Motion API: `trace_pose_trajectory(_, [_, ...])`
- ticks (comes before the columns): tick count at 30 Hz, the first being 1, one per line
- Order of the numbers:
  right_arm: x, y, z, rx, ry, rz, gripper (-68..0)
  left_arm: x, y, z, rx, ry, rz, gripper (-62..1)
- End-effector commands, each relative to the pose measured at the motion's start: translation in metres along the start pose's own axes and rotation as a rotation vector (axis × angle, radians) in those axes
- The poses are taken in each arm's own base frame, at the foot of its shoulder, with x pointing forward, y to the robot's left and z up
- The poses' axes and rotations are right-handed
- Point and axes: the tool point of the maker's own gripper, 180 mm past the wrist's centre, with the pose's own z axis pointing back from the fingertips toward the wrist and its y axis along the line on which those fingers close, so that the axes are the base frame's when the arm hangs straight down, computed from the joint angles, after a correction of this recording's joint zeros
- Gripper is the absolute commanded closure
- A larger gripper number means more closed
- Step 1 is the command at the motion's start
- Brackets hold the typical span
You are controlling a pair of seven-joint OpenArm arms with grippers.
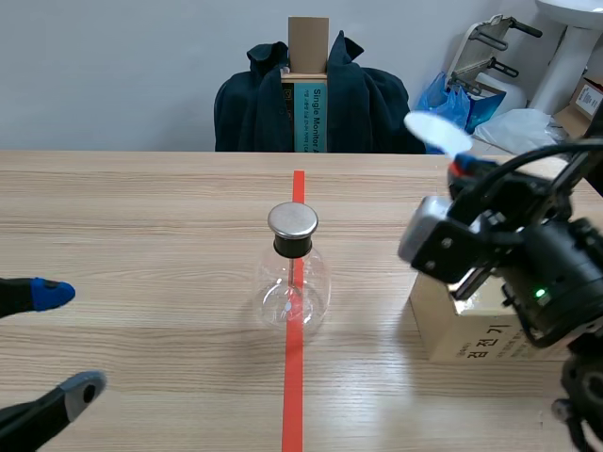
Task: Do the electroscope experiment.
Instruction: 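Rub the plate on the fur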
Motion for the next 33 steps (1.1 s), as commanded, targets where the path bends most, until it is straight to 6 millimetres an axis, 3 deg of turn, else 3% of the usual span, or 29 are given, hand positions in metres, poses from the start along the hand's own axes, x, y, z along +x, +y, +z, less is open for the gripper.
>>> trace_pose_trajectory(1, [-0.007, -0.035, -0.005, -0.086, -0.004, 0.046, -0.7, 0.013, -0.002, 0.001, -0.028, -0.018, 0.006, -62.3])
trace_pose_trajectory(6, [-0.022, -0.115, -0.002, -0.278, 0.029, 0.115, -0.7, 0.029, -0.003, 0.008, -0.057, 0.004, 0.011, -62.3])
trace_pose_trajectory(11, [-0.024, -0.199, 0.014, -0.492, 0.052, 0.169, -0.7, 0.036, 0.002, 0.011, -0.046, -0.005, -0.011, -62.3])
trace_pose_trajectory(14, [-0.019, -0.231, 0.026, -0.577, 0.051, 0.212, -0.7, 0.041, 0.003, 0.011, -0.045, -0.031, -0.015, -62.3])
trace_pose_trajectory(17, [-0.016, -0.25, 0.034, -0.626, 0.054, 0.249, -0.7, 0.042, 0.004, 0.011, -0.046, -0.032, -0.021, -62.3])
trace_pose_trajectory(22, [-0.022, -0.264, 0.044, -0.656, 0.083, 0.285, -0.7, 0.041, 0.003, 0.011, -0.051, -0.025, -0.025, -62.3])
trace_pose_trajectory(26, [-0.033, -0.26, 0.053, -0.627, 0.102, 0.254, -0.7, 0.039, 0.003, 0.011, -0.052, -0.017, -0.027, -62.3])
trace_pose_trajectory(29, [-0.039, -0.244, 0.06, -0.562, 0.108, 0.223, -0.7, 0.039, 0.004, 0.011, -0.044, -0.02, -0.03, -62.3])
trace_pose_trajectory(33, [-0.046, -0.204, 0.07, -0.419, 0.109, 0.195, -0.7, 0.04, 0.004, 0.01, -0.031, -0.033, -0.017, -62.3])
